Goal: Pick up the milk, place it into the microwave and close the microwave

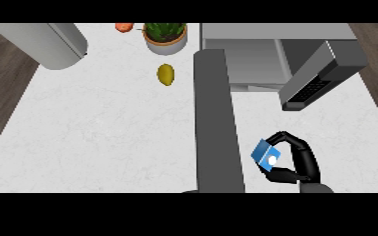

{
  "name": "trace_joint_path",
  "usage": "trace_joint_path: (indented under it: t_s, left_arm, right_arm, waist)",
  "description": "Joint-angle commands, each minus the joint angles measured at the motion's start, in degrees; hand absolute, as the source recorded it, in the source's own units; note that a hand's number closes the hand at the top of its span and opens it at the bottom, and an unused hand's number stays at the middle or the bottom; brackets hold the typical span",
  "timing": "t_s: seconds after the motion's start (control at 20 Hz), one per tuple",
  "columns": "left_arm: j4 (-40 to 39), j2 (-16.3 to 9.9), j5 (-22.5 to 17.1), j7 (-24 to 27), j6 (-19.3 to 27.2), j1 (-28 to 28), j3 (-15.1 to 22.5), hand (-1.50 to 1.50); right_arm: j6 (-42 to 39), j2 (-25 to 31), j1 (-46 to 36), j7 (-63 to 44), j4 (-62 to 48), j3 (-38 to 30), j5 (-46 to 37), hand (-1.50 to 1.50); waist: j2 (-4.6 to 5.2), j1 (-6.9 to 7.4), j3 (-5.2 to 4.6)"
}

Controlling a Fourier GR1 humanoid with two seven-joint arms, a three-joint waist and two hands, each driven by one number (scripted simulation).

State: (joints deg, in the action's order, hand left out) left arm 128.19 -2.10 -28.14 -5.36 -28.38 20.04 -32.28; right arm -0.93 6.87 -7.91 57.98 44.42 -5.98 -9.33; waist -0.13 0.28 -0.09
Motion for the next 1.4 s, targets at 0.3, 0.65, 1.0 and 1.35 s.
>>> trace_joint_path:
  t_s: [0.3, 0.65, 1.0, 1.35]
  left_arm:
    - [1.0, 2.0, 1.0, -0.1, -1.3, 0.4, 0.8, -1.5]
    - [-0.1, 0.7, -1.6, -1.1, -2.7, 0.5, -1.2, -1.5]
    - [1.5, 2.0, -2.1, -1.5, -2.7, 2.0, -2.9, -1.5]
    - [-3.8, -1.3, -5.5, -1.3, -5.1, -0.2, -5.9, -1.5]
  right_arm:
    - [0.7, 2.6, -12.9, 5.6, -15.8, -6.6, 3.0, 1.5]
    - [-9.2, 2.2, -9.0, 0.1, -5.5, -3.0, 5.6, 1.5]
    - [0.0, -3.1, -7.2, -13.9, 12.5, 1.3, 4.0, 1.5]
    - [5.9, -3.2, -16.6, -20.1, 9.3, 0.2, 2.1, 1.5]
  waist:
    - [0.35, 0.69, 0.19]
    - [0.05, -0.07, 0.09]
    - [-0.07, -0.23, 0.05]
    - [0.12, 0.22, 0.09]
